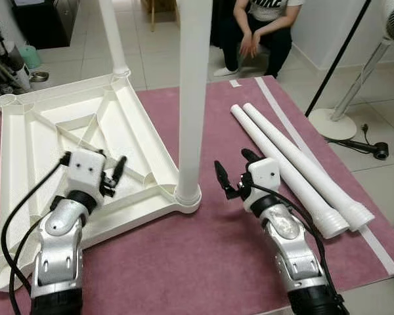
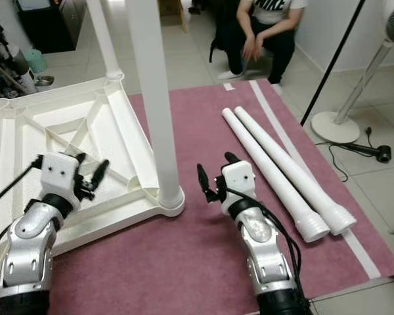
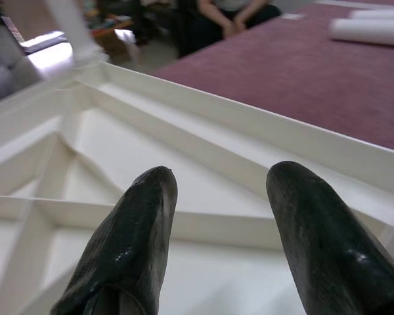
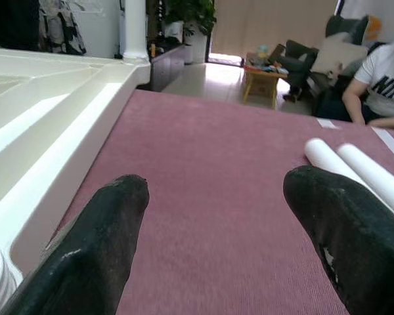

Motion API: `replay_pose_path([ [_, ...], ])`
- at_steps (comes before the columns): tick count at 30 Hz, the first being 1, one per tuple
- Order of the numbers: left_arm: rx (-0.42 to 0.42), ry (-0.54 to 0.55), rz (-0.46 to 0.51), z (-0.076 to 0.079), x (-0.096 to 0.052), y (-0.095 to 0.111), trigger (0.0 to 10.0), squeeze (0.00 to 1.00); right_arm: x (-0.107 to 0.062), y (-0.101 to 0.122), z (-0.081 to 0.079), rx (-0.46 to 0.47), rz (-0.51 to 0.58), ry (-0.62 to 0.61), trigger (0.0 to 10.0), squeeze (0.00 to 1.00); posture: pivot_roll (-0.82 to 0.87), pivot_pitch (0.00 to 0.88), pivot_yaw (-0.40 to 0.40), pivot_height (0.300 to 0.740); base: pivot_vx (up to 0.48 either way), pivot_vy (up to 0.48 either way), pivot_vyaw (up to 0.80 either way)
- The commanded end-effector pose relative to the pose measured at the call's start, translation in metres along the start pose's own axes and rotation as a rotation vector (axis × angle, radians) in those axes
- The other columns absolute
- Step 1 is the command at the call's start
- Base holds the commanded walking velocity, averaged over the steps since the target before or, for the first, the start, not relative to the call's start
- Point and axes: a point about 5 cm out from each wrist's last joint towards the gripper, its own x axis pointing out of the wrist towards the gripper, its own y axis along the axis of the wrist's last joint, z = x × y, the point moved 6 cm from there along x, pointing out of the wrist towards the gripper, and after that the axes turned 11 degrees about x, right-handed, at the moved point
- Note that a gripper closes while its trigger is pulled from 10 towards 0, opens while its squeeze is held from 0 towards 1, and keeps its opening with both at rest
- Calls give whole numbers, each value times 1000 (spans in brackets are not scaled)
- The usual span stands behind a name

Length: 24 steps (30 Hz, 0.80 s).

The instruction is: Building children table

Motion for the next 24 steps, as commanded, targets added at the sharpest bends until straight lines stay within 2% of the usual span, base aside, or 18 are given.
replay_pose_path([
  [1,39,-88,13,7,-2,2,10000,0,5,6,-3,-10,20,39,10000,0,41,0,47,740,0,0,0],
  [4,70,-135,17,11,-3,3,10000,0,10,11,-5,-20,31,72,10000,0,41,0,47,740,0,0,0],
  [6,97,-199,24,14,-5,6,10000,0,14,19,-13,-15,39,131,10000,0,38,0,38,740,0,0,0],
  [7,112,-257,33,18,-8,10,10000,0,14,22,-21,-11,39,189,10000,0,47,0,35,740,0,0,0],
  [8,112,-257,33,18,-8,10,10000,0,14,22,-21,-11,39,189,10000,0,47,0,35,740,0,0,0],
  [9,132,-322,33,24,-12,10,10000,0,11,21,-29,-14,25,247,10000,0,57,0,30,740,0,0,0],
  [10,132,-322,33,24,-12,10,10000,0,11,21,-29,-14,25,247,10000,0,57,0,30,740,0,0,0],
  [13,164,-430,47,33,-17,16,10000,0,4,16,-41,-21,-4,333,10000,0,60,0,28,740,0,0,0],
  [21,127,-471,73,42,-15,25,10000,0,4,14,-42,11,-16,340,10000,0,53,0,33,740,0,0,0],
  [24,144,-503,81,41,-15,29,10000,0,6,18,-42,10,-22,380,10000,0,59,0,32,740,0,0,0],
])
